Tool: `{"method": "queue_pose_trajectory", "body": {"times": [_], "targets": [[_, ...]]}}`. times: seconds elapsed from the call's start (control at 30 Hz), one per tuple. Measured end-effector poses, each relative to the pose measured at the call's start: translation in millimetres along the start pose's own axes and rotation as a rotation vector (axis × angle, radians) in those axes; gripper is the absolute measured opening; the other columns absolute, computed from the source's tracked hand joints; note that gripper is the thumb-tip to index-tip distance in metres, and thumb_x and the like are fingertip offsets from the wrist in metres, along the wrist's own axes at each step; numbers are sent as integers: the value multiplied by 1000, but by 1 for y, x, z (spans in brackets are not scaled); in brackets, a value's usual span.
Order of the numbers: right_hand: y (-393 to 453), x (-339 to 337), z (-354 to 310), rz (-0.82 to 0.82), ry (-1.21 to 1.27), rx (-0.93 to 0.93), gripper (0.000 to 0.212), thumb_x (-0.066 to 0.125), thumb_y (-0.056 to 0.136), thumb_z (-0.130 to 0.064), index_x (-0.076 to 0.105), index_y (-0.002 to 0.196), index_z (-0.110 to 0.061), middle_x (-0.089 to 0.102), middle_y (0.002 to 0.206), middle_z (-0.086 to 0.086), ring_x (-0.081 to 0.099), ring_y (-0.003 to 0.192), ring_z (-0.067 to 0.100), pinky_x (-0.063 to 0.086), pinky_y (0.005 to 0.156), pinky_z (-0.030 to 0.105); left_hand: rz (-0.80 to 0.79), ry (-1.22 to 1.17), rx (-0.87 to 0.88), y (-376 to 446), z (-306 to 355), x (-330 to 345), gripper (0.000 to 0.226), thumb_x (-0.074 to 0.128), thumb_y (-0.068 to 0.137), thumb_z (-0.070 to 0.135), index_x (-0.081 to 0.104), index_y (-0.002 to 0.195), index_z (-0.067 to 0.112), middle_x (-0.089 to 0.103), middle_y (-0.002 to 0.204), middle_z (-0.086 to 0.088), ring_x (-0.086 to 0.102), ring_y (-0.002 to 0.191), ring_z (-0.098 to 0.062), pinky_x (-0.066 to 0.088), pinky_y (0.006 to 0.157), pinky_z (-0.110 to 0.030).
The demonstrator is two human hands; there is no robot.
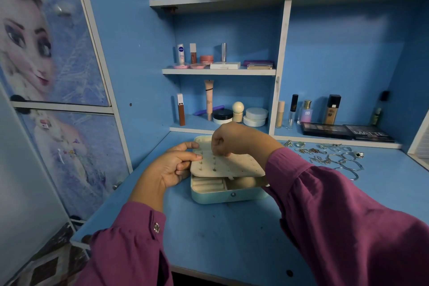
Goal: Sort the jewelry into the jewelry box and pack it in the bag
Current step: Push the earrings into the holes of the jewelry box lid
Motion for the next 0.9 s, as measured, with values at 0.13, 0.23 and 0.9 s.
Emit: {"method": "queue_pose_trajectory", "body": {"times": [0.13, 0.23, 0.9], "targets": [[3, 2, -4, -11, -88, -8, 17, 56, 90, -13, 67, 103, -11, 66, 93, 4, 56, 79, 14, 38, 56, 18, 5, 7, 2, 0, 0, 0, 26, 53, 86, -8, 56, 101, 14, 33, 36, 9, 22, 25, -2, 17, 28, -12], [5, 4, -4, -11, -109, -12, 18, 56, 90, -14, 68, 104, -11, 67, 100, 7, 55, 82, 16, 39, 59, 18, 3, 8, -1, 1, -1, 0, 27, 54, 86, -8, 56, 101, 14, 32, 37, 8, 22, 25, -2, 17, 28, -13], [-72, 2, 102, 316, 501, 194, 36, 55, 84, 10, 70, 93, -21, 68, 83, -10, 60, 73, 8, 49, 65, 23, -32, -140, -22, 4, 1, 3, 23, 34, 93, 8, 56, 96, 13, 72, 91, -22, 20, 30, -3, 17, 29, -14]]}}
Point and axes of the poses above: each hand's wrist, its own y-axis towards the middle knuckle, its own x-axis out of the palm, z = x × y, the point moved 6 cm from there along y, towards the middle knuckle
